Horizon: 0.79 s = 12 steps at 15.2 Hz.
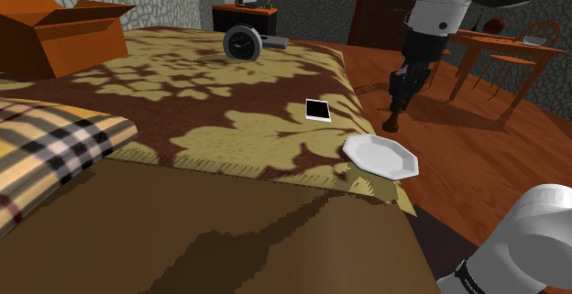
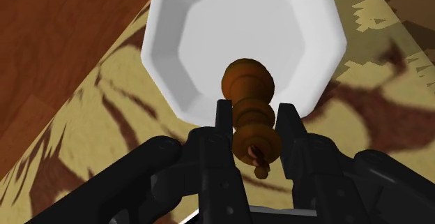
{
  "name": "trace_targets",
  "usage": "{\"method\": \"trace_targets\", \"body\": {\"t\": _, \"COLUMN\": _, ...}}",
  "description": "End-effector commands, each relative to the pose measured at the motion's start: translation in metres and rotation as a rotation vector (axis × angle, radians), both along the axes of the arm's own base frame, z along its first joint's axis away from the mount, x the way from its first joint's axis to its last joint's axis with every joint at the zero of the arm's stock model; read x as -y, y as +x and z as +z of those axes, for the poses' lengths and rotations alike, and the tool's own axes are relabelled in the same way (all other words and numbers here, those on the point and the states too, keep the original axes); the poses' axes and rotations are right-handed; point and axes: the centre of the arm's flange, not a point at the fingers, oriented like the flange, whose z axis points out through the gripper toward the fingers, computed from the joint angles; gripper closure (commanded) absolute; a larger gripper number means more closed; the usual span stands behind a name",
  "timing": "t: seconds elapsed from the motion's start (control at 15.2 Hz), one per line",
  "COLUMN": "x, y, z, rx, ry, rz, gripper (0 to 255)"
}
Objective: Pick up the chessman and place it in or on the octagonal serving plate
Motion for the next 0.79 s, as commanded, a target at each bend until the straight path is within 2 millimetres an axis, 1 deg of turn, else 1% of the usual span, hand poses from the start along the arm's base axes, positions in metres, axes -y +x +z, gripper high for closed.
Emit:
{"method": "trace_targets", "body": {"t": 0.0, "x": 0.004, "y": -0.001, "z": -0.009, "rx": 0.000, "ry": 0.000, "rz": 0.001, "gripper": 255}}
{"method": "trace_targets", "body": {"t": 0.73, "x": 0.004, "y": -0.001, "z": -0.067, "rx": 0.000, "ry": 0.000, "rz": 0.001, "gripper": 255}}
